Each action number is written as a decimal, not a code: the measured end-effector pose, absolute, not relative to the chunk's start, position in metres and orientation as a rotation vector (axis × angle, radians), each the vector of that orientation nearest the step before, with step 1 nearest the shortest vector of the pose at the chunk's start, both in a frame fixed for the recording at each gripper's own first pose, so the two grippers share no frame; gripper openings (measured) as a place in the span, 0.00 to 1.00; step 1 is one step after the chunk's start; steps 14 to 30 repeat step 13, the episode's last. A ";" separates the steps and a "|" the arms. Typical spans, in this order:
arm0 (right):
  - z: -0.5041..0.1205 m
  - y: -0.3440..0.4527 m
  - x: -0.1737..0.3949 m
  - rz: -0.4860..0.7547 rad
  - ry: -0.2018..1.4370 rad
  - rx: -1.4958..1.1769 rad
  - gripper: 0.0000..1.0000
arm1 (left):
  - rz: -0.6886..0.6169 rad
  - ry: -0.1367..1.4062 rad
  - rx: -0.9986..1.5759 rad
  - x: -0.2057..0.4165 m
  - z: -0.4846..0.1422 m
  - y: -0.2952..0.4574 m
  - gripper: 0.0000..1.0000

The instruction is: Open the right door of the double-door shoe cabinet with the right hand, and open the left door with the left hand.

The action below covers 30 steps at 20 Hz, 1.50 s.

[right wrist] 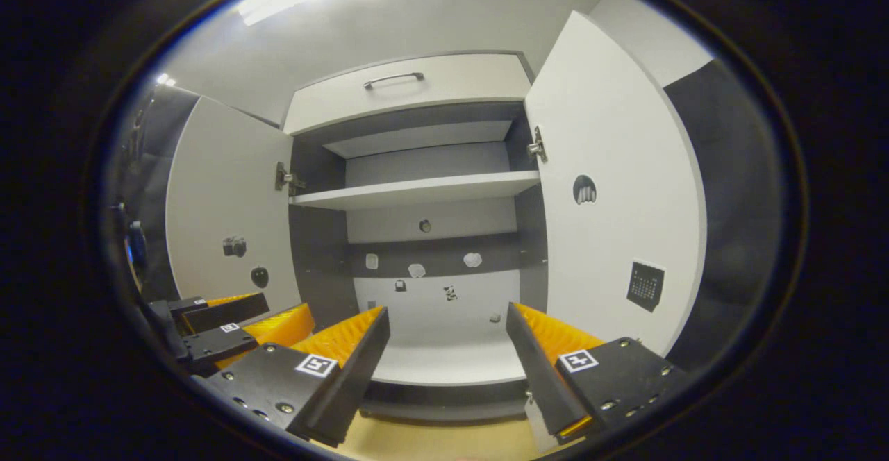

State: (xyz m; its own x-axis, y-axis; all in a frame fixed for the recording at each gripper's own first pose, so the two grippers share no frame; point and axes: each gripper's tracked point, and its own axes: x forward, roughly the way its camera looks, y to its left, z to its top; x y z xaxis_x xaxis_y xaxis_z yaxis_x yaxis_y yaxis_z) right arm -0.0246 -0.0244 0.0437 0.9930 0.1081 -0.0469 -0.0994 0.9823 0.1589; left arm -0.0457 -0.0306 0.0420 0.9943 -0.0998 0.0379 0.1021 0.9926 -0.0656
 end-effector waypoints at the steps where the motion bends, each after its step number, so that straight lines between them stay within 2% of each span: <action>1: 0.044 -0.024 -0.023 0.104 0.052 0.154 1.00 | -0.094 -0.034 -0.068 -0.042 0.040 -0.029 0.99; 2: 0.044 -0.023 -0.022 0.105 0.053 0.150 0.97 | -0.090 -0.030 -0.066 -0.040 0.039 -0.028 0.99; 5: 0.040 -0.017 -0.019 0.115 0.067 0.140 0.97 | -0.084 -0.025 -0.064 -0.038 0.038 -0.027 0.99; 6: 0.040 -0.016 -0.019 0.118 0.069 0.138 1.00 | -0.085 -0.026 -0.063 -0.037 0.038 -0.027 0.99; 10: 0.038 -0.012 -0.017 0.123 0.073 0.132 1.00 | -0.093 -0.035 -0.057 -0.036 0.040 -0.029 0.99; 11: 0.038 -0.011 -0.018 0.122 0.073 0.131 0.97 | -0.095 -0.036 -0.058 -0.036 0.040 -0.030 0.99; 12: 0.038 -0.011 -0.018 0.119 0.074 0.130 1.00 | -0.098 -0.037 -0.059 -0.036 0.041 -0.030 0.99; 30: 0.038 -0.011 -0.018 0.117 0.074 0.129 1.00 | -0.101 -0.038 -0.059 -0.036 0.041 -0.031 0.99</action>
